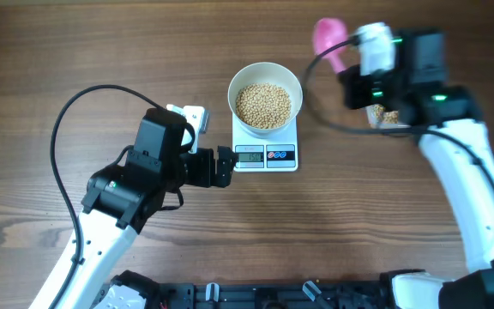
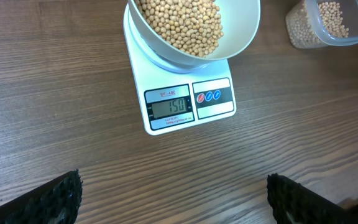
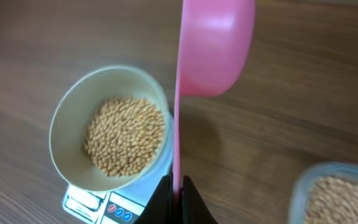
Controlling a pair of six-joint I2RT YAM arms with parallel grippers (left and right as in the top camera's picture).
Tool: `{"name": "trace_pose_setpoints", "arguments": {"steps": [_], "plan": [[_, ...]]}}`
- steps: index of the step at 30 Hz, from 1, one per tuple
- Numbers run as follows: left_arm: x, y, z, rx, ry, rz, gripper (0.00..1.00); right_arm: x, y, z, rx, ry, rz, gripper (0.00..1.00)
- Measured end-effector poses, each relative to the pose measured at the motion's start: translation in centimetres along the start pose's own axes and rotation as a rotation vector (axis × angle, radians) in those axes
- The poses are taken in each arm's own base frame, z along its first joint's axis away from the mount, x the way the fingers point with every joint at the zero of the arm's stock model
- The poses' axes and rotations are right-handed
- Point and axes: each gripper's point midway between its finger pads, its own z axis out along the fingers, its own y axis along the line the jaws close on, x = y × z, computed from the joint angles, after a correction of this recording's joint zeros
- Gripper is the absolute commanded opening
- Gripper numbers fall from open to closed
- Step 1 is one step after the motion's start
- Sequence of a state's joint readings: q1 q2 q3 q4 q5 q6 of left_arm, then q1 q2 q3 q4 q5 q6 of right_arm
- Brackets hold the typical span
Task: Scoop item into bowl and weigh 150g on scale
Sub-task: 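Move the pink scoop right back over the soybean tub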
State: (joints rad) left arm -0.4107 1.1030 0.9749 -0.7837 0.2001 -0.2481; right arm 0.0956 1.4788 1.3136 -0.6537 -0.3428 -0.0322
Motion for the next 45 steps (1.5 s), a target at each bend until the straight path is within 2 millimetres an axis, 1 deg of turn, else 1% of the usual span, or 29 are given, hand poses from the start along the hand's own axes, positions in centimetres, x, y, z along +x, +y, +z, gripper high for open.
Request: {"name": "trace_pose_setpoints", "arguments": {"steps": [2, 5, 10, 16, 24, 35, 45], "plan": [[0.0, 0.0, 0.0, 0.000, 0.000, 0.000, 1.00, 0.0, -1.4, -0.9, -0.021, -0.012, 0.062, 0.04], [0.0, 0.0, 0.0, 0.000, 0.000, 0.000, 1.00, -0.1, -2.6, -1.6, -0.049, -0.024, 0.134, 0.04], [0.0, 0.0, 0.0, 0.000, 0.000, 0.000, 1.00, -0.2, -3.4, -2.2, -0.072, -0.039, 0.205, 0.04], [0.0, 0.0, 0.0, 0.000, 0.000, 0.000, 1.00, -0.4, -3.9, -2.4, -0.070, -0.051, 0.239, 0.04], [0.0, 0.0, 0.0, 0.000, 0.000, 0.000, 1.00, -0.1, -6.0, -2.5, 0.038, -0.051, 0.292, 0.04], [0.0, 0.0, 0.0, 0.000, 0.000, 0.000, 1.00, 0.0, -7.2, -2.6, 0.103, -0.053, 0.299, 0.04], [0.0, 0.0, 0.0, 0.000, 0.000, 0.000, 1.00, 0.0, -7.2, -2.6, 0.107, -0.054, 0.299, 0.04]]}}
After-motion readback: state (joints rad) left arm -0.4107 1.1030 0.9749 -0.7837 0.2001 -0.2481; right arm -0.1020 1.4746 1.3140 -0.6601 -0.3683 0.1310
